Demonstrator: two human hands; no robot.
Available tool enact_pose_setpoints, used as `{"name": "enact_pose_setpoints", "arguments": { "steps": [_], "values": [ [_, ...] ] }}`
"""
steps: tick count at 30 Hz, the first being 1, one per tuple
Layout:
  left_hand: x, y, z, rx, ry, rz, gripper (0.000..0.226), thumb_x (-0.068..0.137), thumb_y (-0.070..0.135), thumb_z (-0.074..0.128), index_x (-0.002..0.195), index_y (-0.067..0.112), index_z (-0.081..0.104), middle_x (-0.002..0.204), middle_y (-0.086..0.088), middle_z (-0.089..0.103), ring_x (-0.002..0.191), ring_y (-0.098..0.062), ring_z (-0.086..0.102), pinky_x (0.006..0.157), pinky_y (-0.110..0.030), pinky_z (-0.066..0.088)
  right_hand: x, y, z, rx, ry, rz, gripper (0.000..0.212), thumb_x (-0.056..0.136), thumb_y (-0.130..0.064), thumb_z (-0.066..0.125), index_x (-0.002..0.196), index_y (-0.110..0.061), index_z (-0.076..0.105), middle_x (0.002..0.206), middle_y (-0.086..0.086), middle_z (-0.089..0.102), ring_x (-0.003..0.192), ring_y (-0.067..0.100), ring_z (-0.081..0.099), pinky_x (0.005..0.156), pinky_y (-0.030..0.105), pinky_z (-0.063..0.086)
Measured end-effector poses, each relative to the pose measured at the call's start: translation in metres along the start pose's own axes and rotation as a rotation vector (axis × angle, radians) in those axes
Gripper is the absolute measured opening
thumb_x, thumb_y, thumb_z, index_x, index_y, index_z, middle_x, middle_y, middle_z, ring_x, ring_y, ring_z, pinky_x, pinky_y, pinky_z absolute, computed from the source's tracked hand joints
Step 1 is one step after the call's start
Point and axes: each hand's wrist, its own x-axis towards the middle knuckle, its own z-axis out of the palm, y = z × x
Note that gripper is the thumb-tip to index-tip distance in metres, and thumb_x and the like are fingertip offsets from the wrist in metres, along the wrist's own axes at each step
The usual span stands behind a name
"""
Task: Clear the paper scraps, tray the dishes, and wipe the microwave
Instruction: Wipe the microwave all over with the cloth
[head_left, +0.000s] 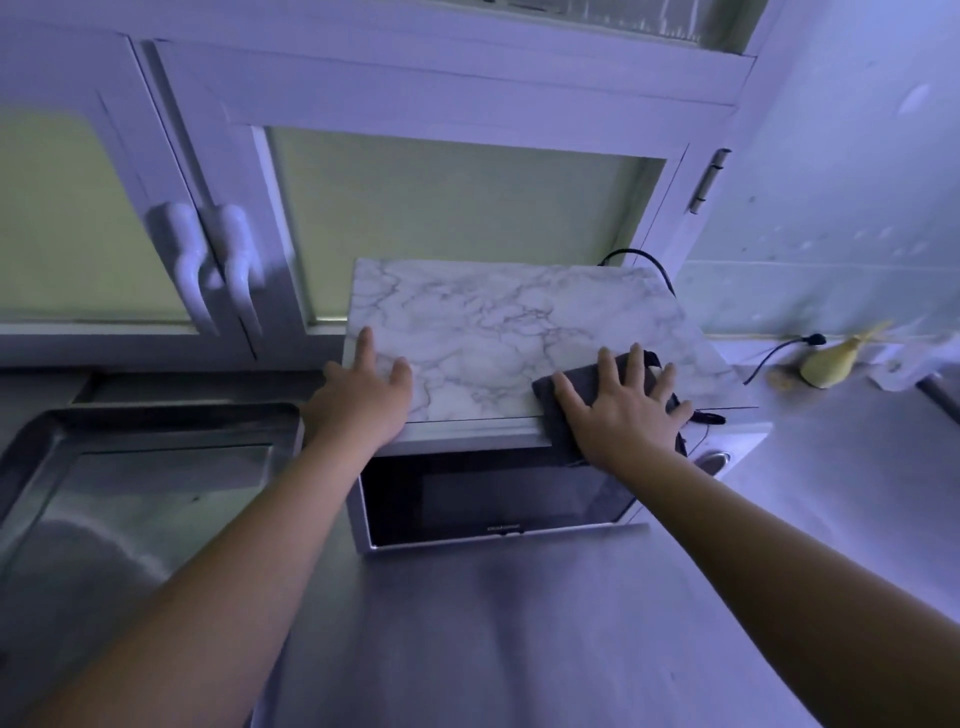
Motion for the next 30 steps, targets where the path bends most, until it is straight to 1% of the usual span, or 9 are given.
{"name": "enact_pose_setpoints", "arguments": {
  "steps": [3, 6, 8, 10, 13, 18, 22, 27, 30],
  "values": [
    [-0.002, 0.001, 0.002, 0.006, 0.005, 0.013, 0.066, 0.096, 0.066, 0.017, 0.156, 0.043, 0.002, 0.148, -0.022, 0.034, 0.122, -0.047, 0.05, 0.09, -0.049, 0.039, -0.004, -0.019, 0.004, -0.062, 0.019, 0.027, 0.088, 0.085, -0.081, 0.012, 0.155, -0.029, 0.015, 0.167, 0.004, 0.0, 0.149, 0.045, -0.006, 0.113, 0.068, 0.009],
    [-0.003, 0.001, 0.004, 0.018, 0.018, 0.011, 0.064, 0.097, 0.065, 0.017, 0.156, 0.043, 0.002, 0.143, -0.021, 0.037, 0.117, -0.046, 0.053, 0.076, -0.043, 0.032, 0.004, -0.03, 0.007, -0.047, 0.041, 0.038, 0.09, 0.08, -0.083, 0.01, 0.152, -0.03, 0.021, 0.167, 0.002, 0.004, 0.149, 0.044, -0.003, 0.111, 0.069, 0.011],
    [-0.005, 0.002, 0.003, 0.026, 0.021, 0.008, 0.064, 0.098, 0.064, 0.018, 0.156, 0.043, 0.002, 0.143, -0.022, 0.037, 0.116, -0.046, 0.054, 0.075, -0.042, 0.03, 0.016, -0.037, 0.007, -0.013, 0.017, 0.09, 0.093, 0.076, -0.085, 0.01, 0.152, -0.032, 0.023, 0.167, 0.0, 0.004, 0.15, 0.042, -0.004, 0.11, 0.07, 0.009],
    [-0.007, 0.002, 0.003, 0.03, 0.03, 0.018, 0.063, 0.098, 0.064, 0.018, 0.156, 0.042, 0.003, 0.143, -0.022, 0.037, 0.116, -0.047, 0.053, 0.075, -0.042, 0.03, 0.036, -0.049, 0.006, 0.017, 0.008, 0.139, 0.094, 0.076, -0.084, 0.012, 0.152, -0.031, 0.024, 0.167, 0.001, 0.004, 0.149, 0.043, -0.003, 0.109, 0.071, 0.007],
    [-0.008, 0.0, 0.003, 0.017, 0.052, 0.041, 0.063, 0.098, 0.064, 0.018, 0.156, 0.042, 0.005, 0.14, -0.021, 0.039, 0.115, -0.046, 0.053, 0.077, -0.042, 0.033, 0.077, -0.072, 0.004, 0.048, 0.048, 0.165, 0.093, 0.077, -0.082, 0.014, 0.151, -0.027, 0.031, 0.167, 0.004, 0.01, 0.148, 0.046, 0.003, 0.108, 0.071, 0.009],
    [-0.006, -0.002, 0.009, -0.002, 0.099, 0.052, 0.062, 0.097, 0.066, 0.021, 0.154, 0.045, 0.007, 0.136, -0.02, 0.042, 0.111, -0.045, 0.054, 0.074, -0.04, 0.031, 0.158, -0.107, 0.006, 0.057, 0.065, 0.099, 0.09, 0.077, -0.08, 0.018, 0.144, -0.026, 0.042, 0.162, 0.005, 0.024, 0.144, 0.045, 0.014, 0.107, 0.069, 0.014],
    [-0.004, -0.004, 0.009, 0.011, 0.13, 0.064, 0.06, 0.097, 0.065, 0.022, 0.152, 0.046, 0.009, 0.134, -0.019, 0.044, 0.11, -0.044, 0.055, 0.075, -0.04, 0.031, 0.201, -0.13, 0.006, 0.051, 0.057, 0.041, 0.087, 0.077, -0.079, 0.019, 0.142, -0.026, 0.044, 0.158, 0.006, 0.029, 0.142, 0.046, 0.018, 0.106, 0.071, 0.014],
    [-0.003, -0.002, 0.008, 0.007, 0.123, 0.048, 0.057, 0.097, 0.065, 0.023, 0.15, 0.046, 0.013, 0.134, -0.02, 0.044, 0.111, -0.047, 0.055, 0.076, -0.042, 0.031, 0.211, -0.132, 0.007, 0.02, 0.035, -0.03, 0.089, 0.076, -0.08, 0.015, 0.141, -0.028, 0.044, 0.152, 0.008, 0.035, 0.14, 0.045, 0.021, 0.104, 0.07, 0.018],
    [-0.002, -0.001, 0.006, -0.008, 0.114, 0.043, 0.055, 0.097, 0.064, 0.025, 0.148, 0.046, 0.016, 0.133, -0.02, 0.045, 0.112, -0.049, 0.055, 0.077, -0.044, 0.032, 0.201, -0.12, 0.006, 0.032, 0.015, -0.169, 0.088, 0.074, -0.084, 0.013, 0.139, -0.032, 0.044, 0.151, 0.005, 0.035, 0.14, 0.041, 0.021, 0.104, 0.065, 0.022]
  ]
}}
